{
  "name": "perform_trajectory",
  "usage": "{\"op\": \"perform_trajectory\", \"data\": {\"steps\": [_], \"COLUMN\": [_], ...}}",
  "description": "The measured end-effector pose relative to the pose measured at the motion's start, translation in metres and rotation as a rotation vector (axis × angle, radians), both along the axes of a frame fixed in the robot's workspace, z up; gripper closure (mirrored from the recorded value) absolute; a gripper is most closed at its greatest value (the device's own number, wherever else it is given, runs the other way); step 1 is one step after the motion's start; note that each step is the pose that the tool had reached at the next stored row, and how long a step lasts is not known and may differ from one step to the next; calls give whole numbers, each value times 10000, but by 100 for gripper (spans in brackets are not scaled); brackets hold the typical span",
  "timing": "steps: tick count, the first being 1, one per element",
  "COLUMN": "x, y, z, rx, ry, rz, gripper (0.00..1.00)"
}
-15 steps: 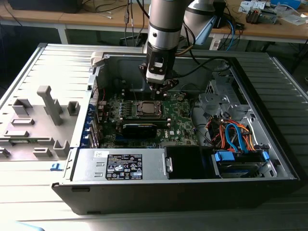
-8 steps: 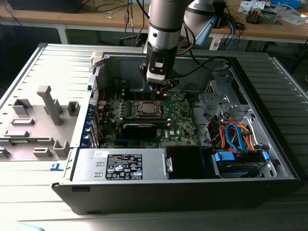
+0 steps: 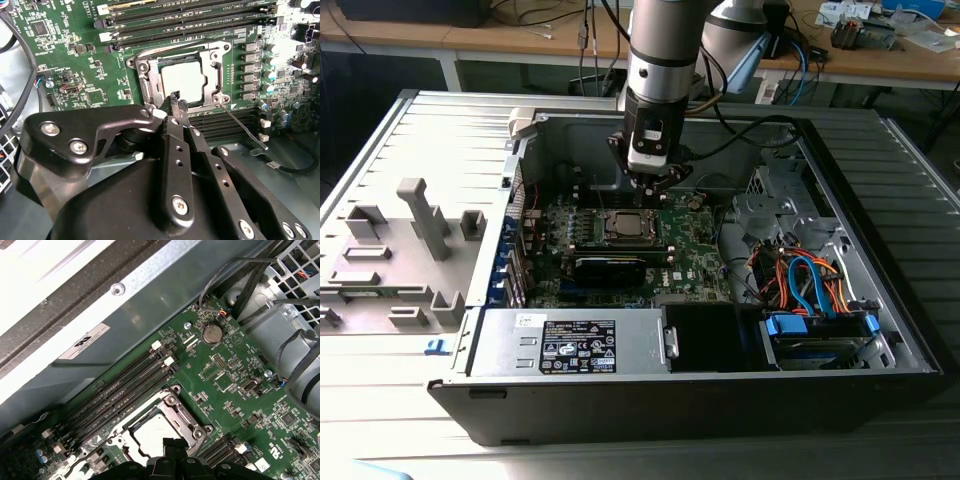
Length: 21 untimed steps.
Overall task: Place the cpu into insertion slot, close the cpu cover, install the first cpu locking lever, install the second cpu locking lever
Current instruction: 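Install the first cpu locking lever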
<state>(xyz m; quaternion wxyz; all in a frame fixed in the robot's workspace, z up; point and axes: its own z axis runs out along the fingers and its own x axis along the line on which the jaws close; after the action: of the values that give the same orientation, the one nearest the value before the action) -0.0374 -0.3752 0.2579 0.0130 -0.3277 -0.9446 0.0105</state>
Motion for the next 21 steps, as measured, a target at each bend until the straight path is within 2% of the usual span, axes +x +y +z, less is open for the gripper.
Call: {"op": "perform_trajectory", "data": {"steps": [21], "x": [0], "y": [0], "z": [0], "rx": [0], "ry": [0], "rz": [406], "gripper": [89]}}
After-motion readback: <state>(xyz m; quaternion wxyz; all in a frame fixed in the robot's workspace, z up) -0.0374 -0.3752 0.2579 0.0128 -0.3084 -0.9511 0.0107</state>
